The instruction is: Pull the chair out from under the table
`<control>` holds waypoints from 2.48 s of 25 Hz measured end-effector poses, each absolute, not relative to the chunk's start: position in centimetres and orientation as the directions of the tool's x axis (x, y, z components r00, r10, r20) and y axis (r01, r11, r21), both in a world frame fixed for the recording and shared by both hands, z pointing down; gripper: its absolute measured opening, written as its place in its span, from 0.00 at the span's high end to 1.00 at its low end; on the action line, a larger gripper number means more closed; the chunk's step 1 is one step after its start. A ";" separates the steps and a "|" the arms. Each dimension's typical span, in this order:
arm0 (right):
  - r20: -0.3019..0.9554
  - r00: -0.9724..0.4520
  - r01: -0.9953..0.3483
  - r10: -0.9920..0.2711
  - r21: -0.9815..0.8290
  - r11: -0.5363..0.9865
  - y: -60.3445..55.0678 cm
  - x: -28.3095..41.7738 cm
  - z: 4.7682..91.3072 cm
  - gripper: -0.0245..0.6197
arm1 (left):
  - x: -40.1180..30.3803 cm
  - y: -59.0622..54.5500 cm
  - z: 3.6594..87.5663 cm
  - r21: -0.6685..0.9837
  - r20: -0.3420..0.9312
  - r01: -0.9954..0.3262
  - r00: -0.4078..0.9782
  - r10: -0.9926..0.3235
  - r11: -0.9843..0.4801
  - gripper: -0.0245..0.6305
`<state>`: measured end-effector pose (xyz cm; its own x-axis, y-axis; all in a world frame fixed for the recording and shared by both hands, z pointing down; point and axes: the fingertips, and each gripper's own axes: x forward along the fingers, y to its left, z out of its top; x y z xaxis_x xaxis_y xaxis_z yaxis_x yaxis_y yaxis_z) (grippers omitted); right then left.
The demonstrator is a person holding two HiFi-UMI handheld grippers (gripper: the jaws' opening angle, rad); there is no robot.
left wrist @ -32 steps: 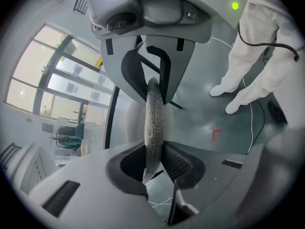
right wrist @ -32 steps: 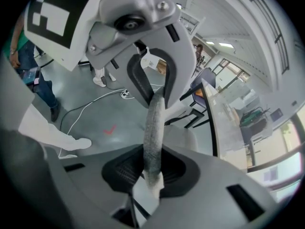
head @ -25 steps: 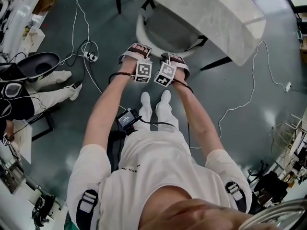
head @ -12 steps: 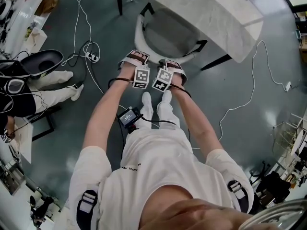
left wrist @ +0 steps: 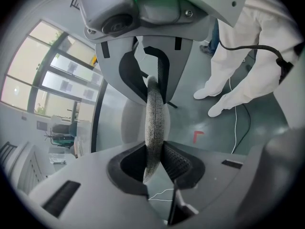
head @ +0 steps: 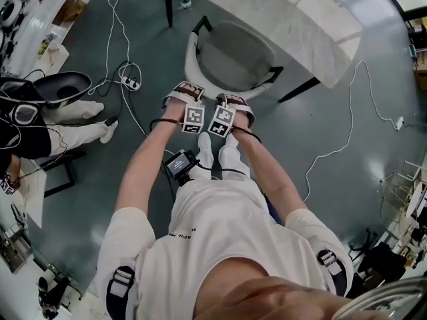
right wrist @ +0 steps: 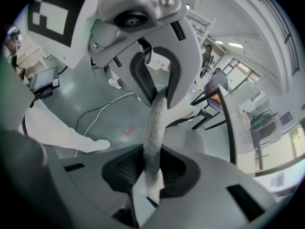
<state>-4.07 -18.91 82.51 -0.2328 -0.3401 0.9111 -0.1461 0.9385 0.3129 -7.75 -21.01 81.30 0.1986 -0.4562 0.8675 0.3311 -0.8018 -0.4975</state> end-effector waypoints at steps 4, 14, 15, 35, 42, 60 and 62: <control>0.913 -0.239 -0.133 -0.332 0.308 0.942 -17.5 -4.6 82.4 0.83 | -8.3 -19.6 81.1 -0.492 0.870 0.324 0.193 -0.453 -0.808 0.84; 0.922 -0.243 -0.136 -0.303 0.277 0.951 -14.1 -6.3 82.6 0.83 | -10.1 -16.1 81.2 -0.471 0.882 0.309 0.192 -0.431 -0.826 0.84; 0.924 -0.242 -0.137 -0.296 0.270 0.953 -13.6 -6.4 82.6 0.83 | -10.2 -15.6 81.2 -0.465 0.885 0.312 0.190 -0.425 -0.828 0.84; 0.952 -0.226 -0.112 -0.208 0.187 0.976 -6.7 -9.1 82.5 0.82 | -12.9 -8.8 81.1 -0.405 0.913 0.300 0.176 -0.367 -0.864 0.84; 0.955 -0.233 -0.126 -0.183 0.156 0.980 -6.6 -9.3 82.2 0.82 | -13.1 -8.8 81.0 -0.379 0.924 0.297 0.169 -0.343 -0.876 0.84; 0.892 -0.445 -0.219 -0.082 -0.020 0.975 -8.0 -9.3 73.9 0.80 | -11.8 -8.4 74.7 -0.148 0.950 -0.007 0.277 -0.144 -0.989 0.83; 0.869 -0.478 -0.261 -0.129 0.000 0.965 -8.9 -8.7 72.3 0.86 | -11.2 -9.0 73.2 -0.157 0.933 -0.097 0.313 -0.180 -0.983 0.85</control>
<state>-8.67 -8.90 72.31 -0.4776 -0.1293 0.8690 -0.2607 0.9654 0.0004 -11.16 -9.02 73.21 0.3131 -0.1795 0.9326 -0.0972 -0.9829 -0.1565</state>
